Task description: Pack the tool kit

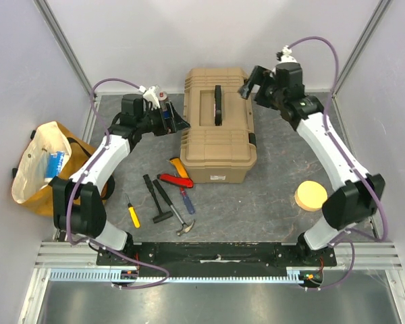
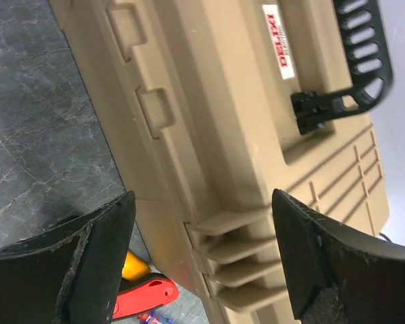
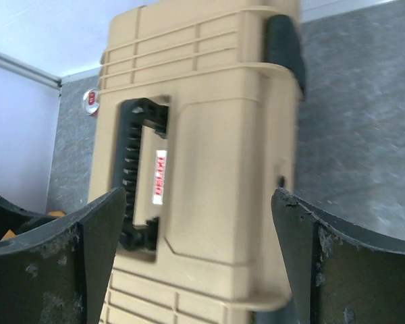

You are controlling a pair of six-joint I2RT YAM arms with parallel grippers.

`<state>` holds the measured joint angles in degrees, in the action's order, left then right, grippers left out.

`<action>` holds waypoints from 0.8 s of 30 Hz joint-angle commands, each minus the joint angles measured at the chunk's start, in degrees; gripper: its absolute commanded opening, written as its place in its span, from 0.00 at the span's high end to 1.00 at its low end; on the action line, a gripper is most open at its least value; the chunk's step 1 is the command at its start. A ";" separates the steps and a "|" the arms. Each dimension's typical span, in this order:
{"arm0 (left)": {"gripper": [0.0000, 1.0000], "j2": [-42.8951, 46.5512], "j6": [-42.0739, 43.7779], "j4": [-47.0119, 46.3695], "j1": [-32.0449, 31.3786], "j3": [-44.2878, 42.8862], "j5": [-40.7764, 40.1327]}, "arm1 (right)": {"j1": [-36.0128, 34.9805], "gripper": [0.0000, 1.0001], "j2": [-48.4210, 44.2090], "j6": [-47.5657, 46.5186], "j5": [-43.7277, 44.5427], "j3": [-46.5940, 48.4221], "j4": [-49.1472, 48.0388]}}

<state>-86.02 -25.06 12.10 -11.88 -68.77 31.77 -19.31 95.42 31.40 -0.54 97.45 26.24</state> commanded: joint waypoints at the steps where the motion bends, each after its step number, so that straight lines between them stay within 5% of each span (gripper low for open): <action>1: 0.14 -2.83 -2.71 -0.93 -0.42 -3.91 -1.80 | 3.92 0.05 -7.34 -1.34 -1.90 -8.13 -1.01; 9: 0.23 -7.14 -2.01 -1.64 -2.01 -7.42 -0.57 | 4.63 0.11 -16.83 -1.16 -17.55 -25.27 -6.37; 19: 0.41 -15.84 0.19 1.61 -2.01 -16.30 -0.39 | 0.42 0.53 -18.69 0.94 -29.15 -34.08 -10.94; 24: 0.41 -19.53 1.15 3.36 -2.10 -22.09 -0.13 | -2.31 0.58 -19.48 3.58 -29.45 -37.06 -12.97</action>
<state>-102.30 -26.13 14.22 -13.02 -86.37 31.86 -18.17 76.60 31.51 -22.85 63.29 15.49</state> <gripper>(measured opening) 0.589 0.426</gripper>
